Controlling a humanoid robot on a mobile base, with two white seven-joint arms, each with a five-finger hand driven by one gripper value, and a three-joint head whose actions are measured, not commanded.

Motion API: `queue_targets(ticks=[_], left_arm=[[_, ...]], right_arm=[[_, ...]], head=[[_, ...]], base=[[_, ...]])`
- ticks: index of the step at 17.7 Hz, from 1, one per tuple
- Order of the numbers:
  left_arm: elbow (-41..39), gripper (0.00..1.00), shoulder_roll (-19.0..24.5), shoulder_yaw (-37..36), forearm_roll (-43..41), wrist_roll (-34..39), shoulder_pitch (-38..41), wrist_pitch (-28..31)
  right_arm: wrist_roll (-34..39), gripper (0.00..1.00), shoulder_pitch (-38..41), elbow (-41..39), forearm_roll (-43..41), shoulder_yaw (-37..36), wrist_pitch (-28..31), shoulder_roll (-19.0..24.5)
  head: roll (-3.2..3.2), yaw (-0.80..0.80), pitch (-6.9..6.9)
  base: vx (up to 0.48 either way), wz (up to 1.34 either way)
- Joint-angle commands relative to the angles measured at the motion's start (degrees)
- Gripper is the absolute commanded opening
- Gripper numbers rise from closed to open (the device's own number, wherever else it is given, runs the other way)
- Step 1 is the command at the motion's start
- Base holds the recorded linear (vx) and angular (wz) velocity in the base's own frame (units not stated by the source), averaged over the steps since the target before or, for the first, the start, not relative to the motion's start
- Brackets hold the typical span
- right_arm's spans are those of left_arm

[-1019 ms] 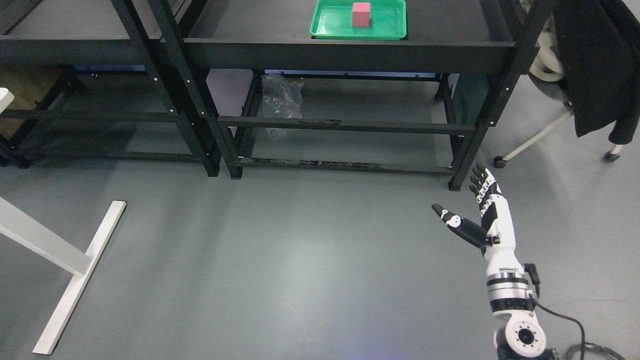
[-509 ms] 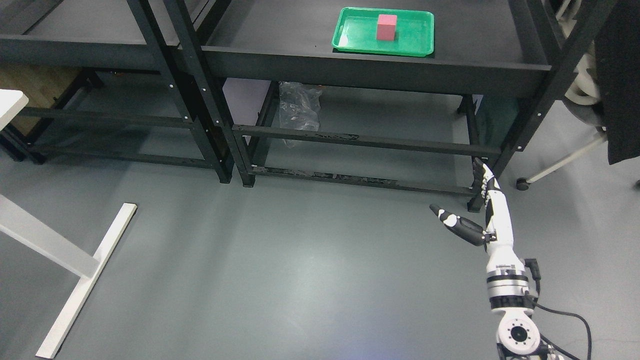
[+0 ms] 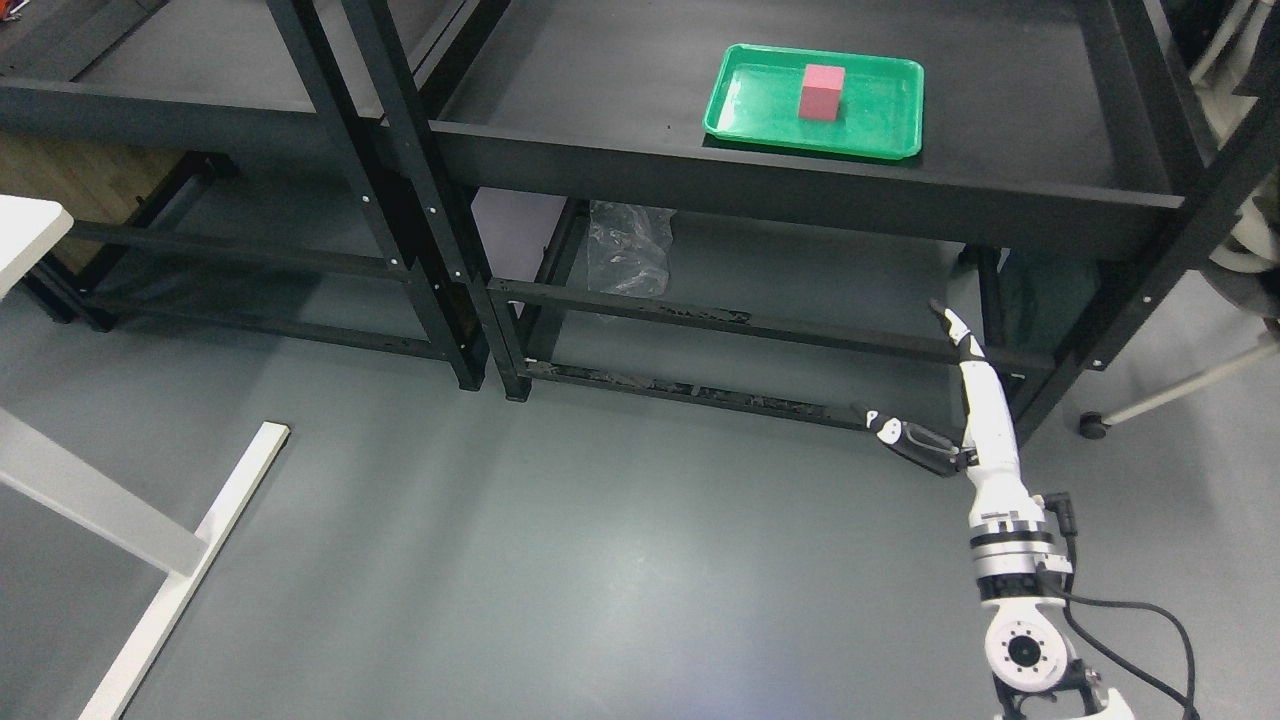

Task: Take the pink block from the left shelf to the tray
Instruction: 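Approach the shelf and reach the right hand over the green tray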

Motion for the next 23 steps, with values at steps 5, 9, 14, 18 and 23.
queue_targets(ticks=[5,9,14,18,23], left_arm=[[-1.0,1.00,1.0,0.0,0.0,0.0,1.1,0.0],[-1.0,1.00,1.0,0.0,0.0,0.0,1.1,0.0],[-1.0,1.00,1.0,0.0,0.0,0.0,1.1,0.0],[-1.0,1.00,1.0,0.0,0.0,0.0,1.1,0.0],[-1.0,1.00,1.0,0.0,0.0,0.0,1.1,0.0]], right_arm=[[-2.0,0.99,0.0,0.0,20.8,-0.4,-3.0,-1.0],[-2.6,0.99,-0.2,0.0,41.1,1.2,2.4,-1.0],[-2.1,0.99,0.2,0.0,43.6,2.6,2.9,-1.0],[-8.9,0.99,0.3,-0.1,33.6,2.2,-0.8,-1.0],[-17.5,0.99,0.7,-0.1,29.2,2.1,-4.6,-1.0]], head=[[0.00,0.00,0.00],[0.00,0.00,0.00],[0.00,0.00,0.00],[0.00,0.00,0.00],[0.00,0.00,0.00]], base=[[0.213,0.09],[0.241,0.02],[0.249,0.01],[0.241,0.00],[0.247,-0.04]])
